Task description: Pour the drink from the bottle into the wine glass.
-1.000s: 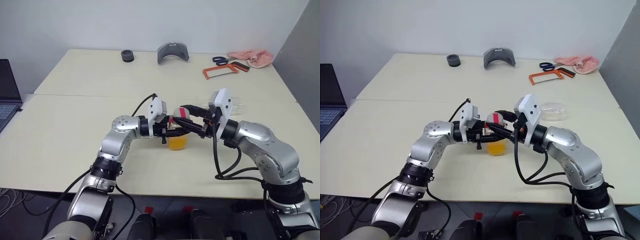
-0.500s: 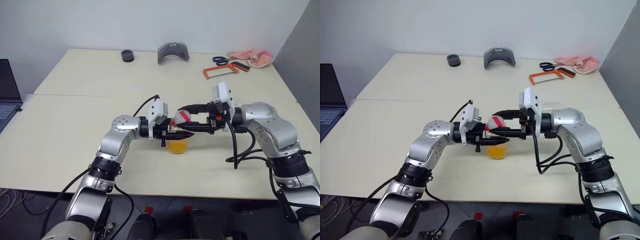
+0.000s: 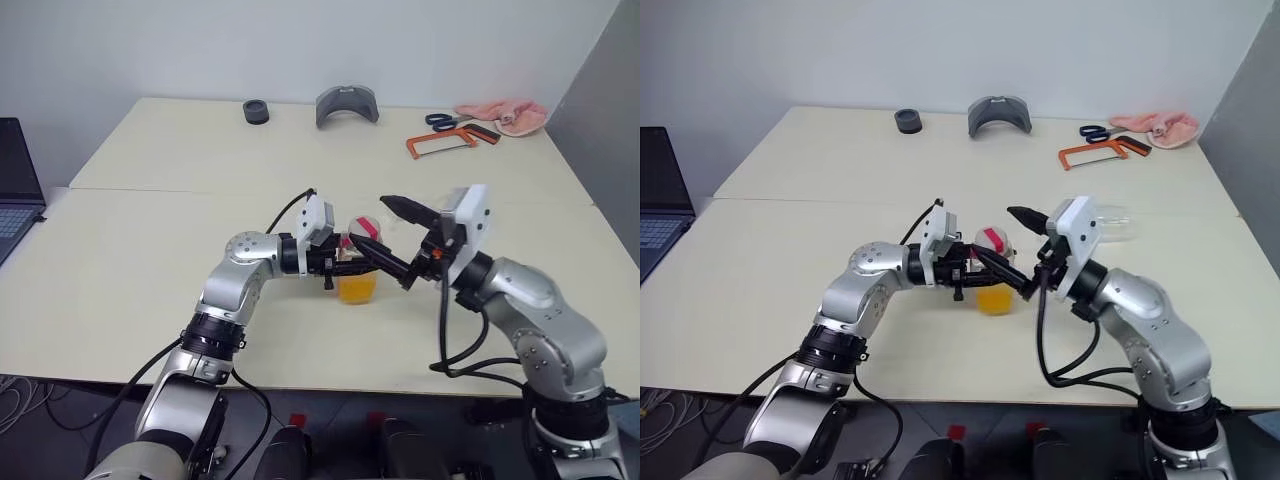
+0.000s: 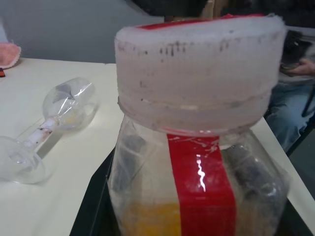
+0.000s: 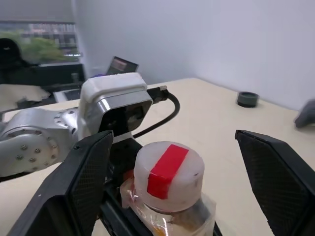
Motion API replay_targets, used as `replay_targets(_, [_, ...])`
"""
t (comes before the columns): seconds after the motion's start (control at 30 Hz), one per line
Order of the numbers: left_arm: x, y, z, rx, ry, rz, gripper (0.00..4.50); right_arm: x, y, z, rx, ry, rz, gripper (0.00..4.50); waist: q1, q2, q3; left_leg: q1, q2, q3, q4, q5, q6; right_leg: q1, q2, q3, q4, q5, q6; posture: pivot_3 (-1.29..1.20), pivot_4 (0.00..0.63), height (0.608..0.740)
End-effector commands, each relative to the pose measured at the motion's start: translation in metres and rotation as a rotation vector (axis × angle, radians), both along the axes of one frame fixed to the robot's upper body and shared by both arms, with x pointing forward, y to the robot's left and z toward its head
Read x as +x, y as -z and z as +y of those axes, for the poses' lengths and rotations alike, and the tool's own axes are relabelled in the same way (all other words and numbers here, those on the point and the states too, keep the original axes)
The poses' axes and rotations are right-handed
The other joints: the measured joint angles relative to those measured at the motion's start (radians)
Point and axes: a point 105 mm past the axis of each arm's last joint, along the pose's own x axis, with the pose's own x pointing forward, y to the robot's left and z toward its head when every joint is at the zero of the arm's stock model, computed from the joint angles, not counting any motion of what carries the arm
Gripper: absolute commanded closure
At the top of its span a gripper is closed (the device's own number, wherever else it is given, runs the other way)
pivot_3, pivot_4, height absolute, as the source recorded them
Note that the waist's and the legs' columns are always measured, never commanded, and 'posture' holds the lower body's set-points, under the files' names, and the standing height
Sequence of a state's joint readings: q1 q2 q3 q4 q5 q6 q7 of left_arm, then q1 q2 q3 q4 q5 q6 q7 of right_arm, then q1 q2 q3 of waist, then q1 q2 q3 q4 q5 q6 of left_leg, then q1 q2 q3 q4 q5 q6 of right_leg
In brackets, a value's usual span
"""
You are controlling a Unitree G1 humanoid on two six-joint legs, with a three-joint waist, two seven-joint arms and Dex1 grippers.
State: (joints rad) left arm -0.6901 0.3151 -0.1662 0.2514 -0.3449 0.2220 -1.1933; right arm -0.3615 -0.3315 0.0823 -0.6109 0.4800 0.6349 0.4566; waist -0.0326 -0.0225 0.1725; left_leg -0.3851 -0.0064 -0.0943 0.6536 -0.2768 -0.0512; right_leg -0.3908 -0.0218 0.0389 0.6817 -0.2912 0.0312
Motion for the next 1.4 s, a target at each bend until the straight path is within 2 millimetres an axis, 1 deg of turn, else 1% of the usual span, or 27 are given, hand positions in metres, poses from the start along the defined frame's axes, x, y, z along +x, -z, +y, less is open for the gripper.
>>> replay_targets(0.03, [0.001, -0.017, -0.004, -0.031, 0.013, -0.070, 2.81, -0.003, -0.005, 0.004, 0.011, 0.045, -0.035, 0.28, 0.000, 0.000, 0.000, 0.000, 0.000, 0.000, 0.000, 0.000, 0.000, 0.000, 0.000, 0.000, 0.000, 0.000, 0.000, 0.00, 0.150, 0.740])
replay_targets(0.27, [0.002, -0.013, -0.006, -0.022, 0.019, -0.080, 2.81, 0.002, -0.003, 0.006, 0.032, 0.087, -0.011, 0.28, 0.000, 0.000, 0.000, 0.000, 0.000, 0.000, 0.000, 0.000, 0.000, 0.000, 0.001, 0.000, 0.000, 0.000, 0.000, 0.00, 0.150, 0.740])
replay_targets(0.47, [0.002, -0.010, -0.005, -0.007, 0.016, -0.095, 2.81, 0.003, -0.001, 0.006, 0.027, 0.075, 0.010, 0.28, 0.000, 0.000, 0.000, 0.000, 0.000, 0.000, 0.000, 0.000, 0.000, 0.000, 0.001, 0.000, 0.000, 0.000, 0.000, 0.00, 0.150, 0.740])
replay_targets(0.57, [0.003, -0.009, -0.003, 0.000, 0.013, -0.101, 2.81, 0.002, -0.001, 0.007, 0.019, 0.052, 0.013, 0.91, 0.000, 0.000, 0.000, 0.000, -0.001, 0.000, 0.000, 0.000, 0.000, 0.000, 0.001, 0.000, 0.000, 0.000, 0.000, 0.00, 0.150, 0.740])
replay_targets(0.67, [0.003, -0.009, -0.003, 0.001, 0.015, -0.103, 2.81, 0.000, 0.000, 0.009, 0.015, 0.020, 0.020, 1.90, 0.000, 0.000, 0.000, 0.000, 0.000, 0.000, 0.000, 0.000, 0.000, 0.000, 0.001, 0.000, 0.000, 0.000, 0.000, 0.00, 0.150, 0.740])
replay_targets(0.7, [0.002, -0.009, -0.002, 0.001, 0.019, -0.101, 2.81, 0.000, 0.000, 0.010, 0.014, 0.013, 0.022, 2.35, 0.000, 0.000, 0.000, 0.000, 0.000, 0.000, 0.000, 0.000, 0.000, 0.000, 0.001, 0.000, 0.000, 0.000, 0.000, 0.00, 0.150, 0.740])
replay_targets(0.73, [0.002, -0.009, -0.002, 0.001, 0.023, -0.100, 2.81, -0.001, 0.001, 0.011, 0.014, 0.009, 0.024, 2.60, 0.000, 0.000, 0.000, 0.000, -0.001, 0.000, 0.000, 0.000, 0.000, 0.000, 0.001, 0.000, 0.000, 0.000, 0.000, 0.00, 0.150, 0.740])
replay_targets(0.77, [-0.001, -0.010, -0.003, -0.001, 0.036, -0.100, 2.81, -0.004, 0.001, 0.014, -0.006, -0.046, 0.021, 2.64, 0.000, 0.000, 0.000, 0.000, -0.001, 0.000, 0.000, 0.000, 0.000, 0.000, 0.001, 0.000, 0.000, 0.000, 0.000, 0.00, 0.150, 0.740])
replay_targets(0.8, [-0.002, -0.011, -0.003, -0.003, 0.046, -0.101, 2.81, -0.006, 0.002, 0.017, -0.021, -0.087, 0.019, 2.64, 0.000, 0.000, 0.000, 0.000, -0.001, 0.000, 0.000, 0.000, 0.000, 0.000, 0.001, 0.000, 0.000, 0.000, 0.000, 0.00, 0.150, 0.740])
replay_targets(0.83, [-0.005, -0.012, -0.004, 0.000, 0.065, -0.099, 2.81, -0.011, 0.001, 0.019, -0.058, -0.178, 0.001, 2.64, 0.000, 0.000, 0.000, 0.000, -0.001, 0.001, 0.000, 0.000, 0.000, 0.000, 0.001, 0.000, 0.000, 0.000, 0.000, 0.00, 0.150, 0.740])
replay_targets(0.9, [-0.010, -0.015, -0.005, 0.004, 0.108, -0.101, 2.82, -0.016, 0.002, 0.016, -0.166, -0.319, -0.039, 2.64, 0.000, 0.000, 0.000, 0.000, -0.001, 0.000, 0.001, 0.000, 0.001, 0.001, 0.001, 0.000, 0.000, 0.000, 0.000, 0.00, 0.150, 0.740])
replay_targets(0.97, [-0.018, -0.018, -0.005, 0.027, 0.170, -0.110, 2.82, -0.012, 0.008, 0.006, -0.319, -0.417, -0.074, 2.64, -0.001, 0.001, 0.001, 0.000, -0.002, 0.001, 0.001, 0.000, 0.001, 0.001, 0.001, -0.001, -0.001, 0.000, 0.000, 0.00, 0.150, 0.740])
replay_targets(1.03, [-0.025, -0.022, -0.006, 0.055, 0.220, -0.130, 2.82, -0.003, 0.008, -0.005, -0.405, -0.471, -0.067, 2.64, -0.003, 0.001, 0.001, 0.000, -0.002, 0.002, 0.001, -0.001, 0.001, 0.001, 0.002, -0.001, -0.001, 0.000, 0.000, 0.00, 0.150, 0.740])
replay_targets(1.13, [-0.025, -0.025, -0.007, 0.056, 0.231, -0.133, 2.82, 0.007, 0.003, -0.013, -0.410, -0.494, -0.037, 2.64, -0.003, 0.001, 0.001, 0.000, -0.001, 0.005, 0.002, -0.001, 0.001, 0.002, 0.003, -0.001, -0.001, 0.000, 0.000, 0.00, 0.150, 0.740])
replay_targets(1.2, [-0.024, -0.024, -0.007, 0.057, 0.224, -0.131, 2.82, 0.007, 0.002, -0.015, -0.391, -0.498, -0.004, 2.64, -0.002, 0.001, 0.001, 0.000, -0.001, 0.004, 0.002, -0.001, 0.001, 0.001, 0.003, -0.001, -0.001, 0.000, 0.000, 0.00, 0.150, 0.740])
replay_targets(1.23, [-0.022, -0.023, -0.007, 0.053, 0.204, -0.126, 2.82, 0.009, 0.000, -0.016, -0.359, -0.473, 0.016, 2.64, -0.002, 0.001, 0.001, 0.000, 0.000, 0.004, 0.002, -0.001, 0.001, 0.001, 0.002, -0.001, -0.001, 0.000, 0.000, 0.00, 0.150, 0.740])
replay_targets(1.3, [-0.016, -0.021, -0.007, 0.031, 0.154, -0.111, 2.82, 0.012, -0.005, -0.023, -0.304, -0.385, 0.007, 1.86, 0.001, 0.001, 0.001, -0.001, 0.001, 0.000, 0.003, -0.001, 0.001, 0.001, 0.001, -0.001, -0.001, 0.000, 0.000, 0.00, 0.150, 0.740])
replay_targets(1.33, [-0.014, -0.021, -0.007, 0.019, 0.131, -0.109, 2.82, 0.012, -0.007, -0.026, -0.279, -0.345, -0.002, 1.63, 0.002, 0.001, 0.001, -0.002, 0.001, -0.001, 0.005, -0.001, 0.001, 0.001, 0.001, -0.001, 0.000, 0.000, 0.000, 0.00, 0.150, 0.740])
replay_targets(1.4, [-0.010, -0.022, -0.007, -0.005, 0.090, -0.111, 2.82, 0.008, -0.015, -0.033, -0.232, -0.259, -0.033, 0.90, 0.004, 0.001, 0.001, -0.006, 0.001, -0.004, 0.007, -0.001, 0.001, 0.000, -0.001, -0.002, 0.000, 0.000, 0.000, 0.00, 0.150, 0.740])
